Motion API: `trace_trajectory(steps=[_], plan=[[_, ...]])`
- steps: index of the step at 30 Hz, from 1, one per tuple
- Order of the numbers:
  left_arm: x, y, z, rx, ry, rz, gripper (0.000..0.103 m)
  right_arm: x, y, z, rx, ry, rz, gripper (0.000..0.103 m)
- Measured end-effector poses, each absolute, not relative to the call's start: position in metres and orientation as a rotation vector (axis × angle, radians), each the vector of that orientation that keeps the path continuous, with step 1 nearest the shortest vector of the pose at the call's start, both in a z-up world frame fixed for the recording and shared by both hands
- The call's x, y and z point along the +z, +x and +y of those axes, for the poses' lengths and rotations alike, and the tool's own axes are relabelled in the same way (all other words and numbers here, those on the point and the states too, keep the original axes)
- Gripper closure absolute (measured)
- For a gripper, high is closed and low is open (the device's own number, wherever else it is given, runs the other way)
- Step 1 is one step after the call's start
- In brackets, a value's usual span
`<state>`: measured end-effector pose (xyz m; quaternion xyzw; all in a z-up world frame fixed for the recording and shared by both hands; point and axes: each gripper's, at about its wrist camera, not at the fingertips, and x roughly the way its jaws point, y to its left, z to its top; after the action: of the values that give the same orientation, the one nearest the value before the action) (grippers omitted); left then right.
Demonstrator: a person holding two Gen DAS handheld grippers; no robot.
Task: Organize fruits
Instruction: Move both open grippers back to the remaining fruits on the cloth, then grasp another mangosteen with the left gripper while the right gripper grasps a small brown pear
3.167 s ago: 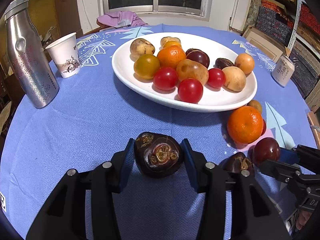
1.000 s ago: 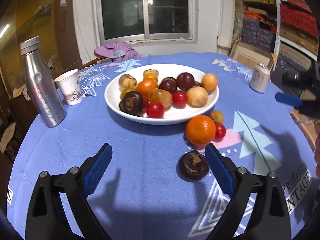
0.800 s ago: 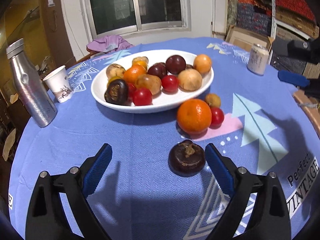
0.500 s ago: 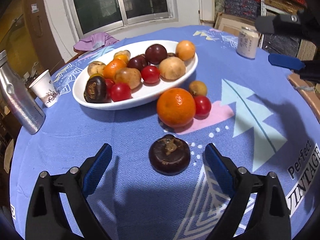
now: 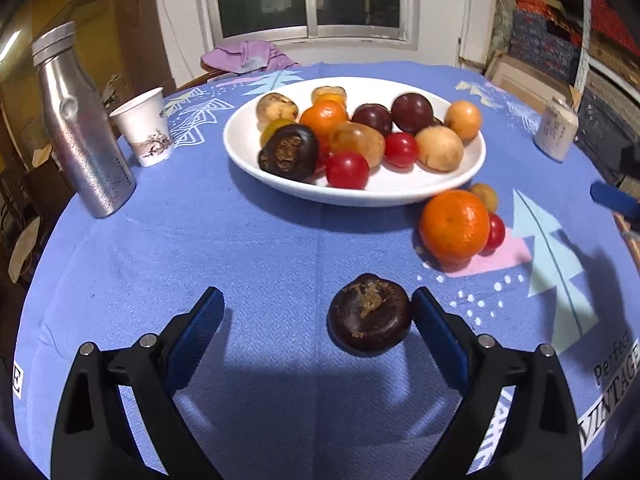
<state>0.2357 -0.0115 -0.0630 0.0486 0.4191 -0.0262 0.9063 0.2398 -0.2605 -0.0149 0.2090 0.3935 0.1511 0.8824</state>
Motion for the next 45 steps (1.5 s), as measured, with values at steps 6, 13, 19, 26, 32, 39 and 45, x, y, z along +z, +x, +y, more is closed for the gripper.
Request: trace_trajectory(steps=[6, 13, 19, 26, 32, 39, 45], plan=[[-0.069, 0.237, -0.019, -0.078, 0.124, 0.884, 0.01, -0.02, 0.243, -0.255, 0.361, 0.427, 0.842, 0.019], [-0.076, 0.243, -0.02, -0.086, 0.109, 0.929, 0.008, -0.036, 0.255, -0.245, 0.418, 0.439, 0.916, 0.044], [-0.08, 0.247, -0.014, -0.082, 0.054, 0.955, 0.004, -0.043, 0.27, -0.228, 0.365, 0.357, 0.942, 0.06], [-0.08, 0.247, -0.015, -0.074, 0.053, 0.956, 0.004, -0.056, 0.29, -0.205, 0.324, 0.26, 0.988, 0.064], [-0.08, 0.248, -0.015, -0.068, 0.052, 0.958, 0.004, -0.065, 0.299, -0.197, 0.3, 0.214, 1.0, 0.067], [-0.08, 0.248, -0.015, -0.069, 0.05, 0.959, 0.004, -0.066, 0.301, -0.195, 0.312, 0.214, 0.991, 0.075], [-0.079, 0.246, -0.015, -0.082, 0.04, 0.95, 0.004, -0.063, 0.296, -0.2, 0.313, 0.217, 0.978, 0.075]])
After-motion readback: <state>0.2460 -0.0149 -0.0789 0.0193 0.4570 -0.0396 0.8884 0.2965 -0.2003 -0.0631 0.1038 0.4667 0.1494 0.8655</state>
